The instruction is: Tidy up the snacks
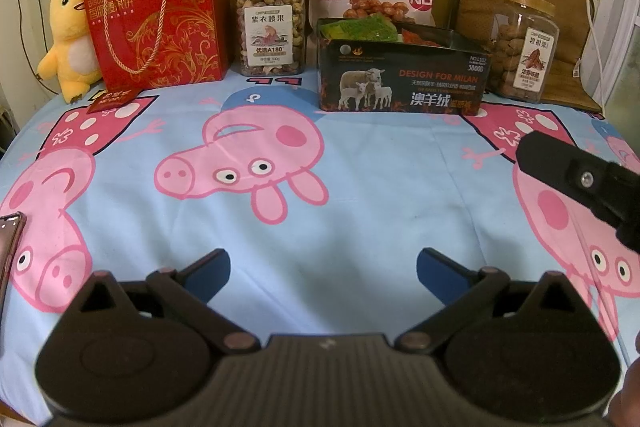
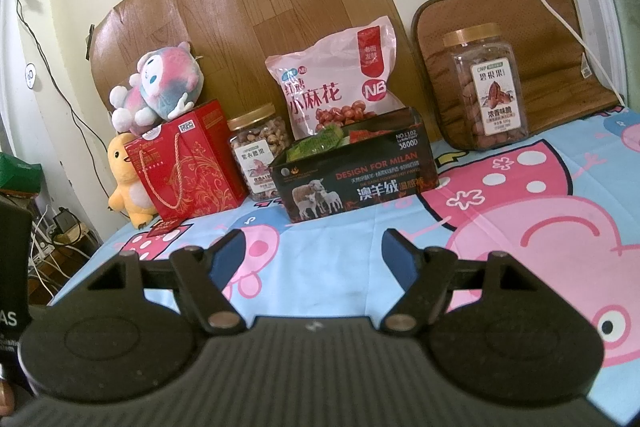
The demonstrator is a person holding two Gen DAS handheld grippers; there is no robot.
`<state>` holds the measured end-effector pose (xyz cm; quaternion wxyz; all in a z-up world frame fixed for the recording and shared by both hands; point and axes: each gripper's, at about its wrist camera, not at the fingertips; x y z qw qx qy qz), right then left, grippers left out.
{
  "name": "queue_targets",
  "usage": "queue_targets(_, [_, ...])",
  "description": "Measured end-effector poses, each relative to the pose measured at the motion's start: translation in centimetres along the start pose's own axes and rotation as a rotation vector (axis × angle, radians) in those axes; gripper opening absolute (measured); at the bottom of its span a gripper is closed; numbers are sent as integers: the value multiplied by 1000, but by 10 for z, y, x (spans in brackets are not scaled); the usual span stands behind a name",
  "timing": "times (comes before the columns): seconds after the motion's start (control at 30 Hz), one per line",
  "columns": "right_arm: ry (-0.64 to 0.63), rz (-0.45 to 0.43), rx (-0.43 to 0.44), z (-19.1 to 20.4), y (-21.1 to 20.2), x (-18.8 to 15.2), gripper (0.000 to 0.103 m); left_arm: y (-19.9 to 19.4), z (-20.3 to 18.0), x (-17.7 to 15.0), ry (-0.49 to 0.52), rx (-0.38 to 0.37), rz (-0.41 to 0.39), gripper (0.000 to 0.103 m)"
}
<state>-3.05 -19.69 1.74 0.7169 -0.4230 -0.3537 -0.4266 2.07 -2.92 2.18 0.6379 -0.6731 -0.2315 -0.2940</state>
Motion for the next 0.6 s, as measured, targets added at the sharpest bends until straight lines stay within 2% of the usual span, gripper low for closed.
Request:
queue_targets(0.37, [0, -2, 0, -1, 1, 0, 77, -2, 1, 1, 5, 2, -11, 103])
queue_targets(0.6, [-9, -7, 2, 0, 1, 2, 77, -9, -2, 0, 27, -8, -55, 103])
Point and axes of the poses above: each gripper's, at about its wrist camera, not at the fingertips, and y roughly the way its jaws point, z to its left, x to its top, and after that the axes turned 1 degree about -z, right-handed
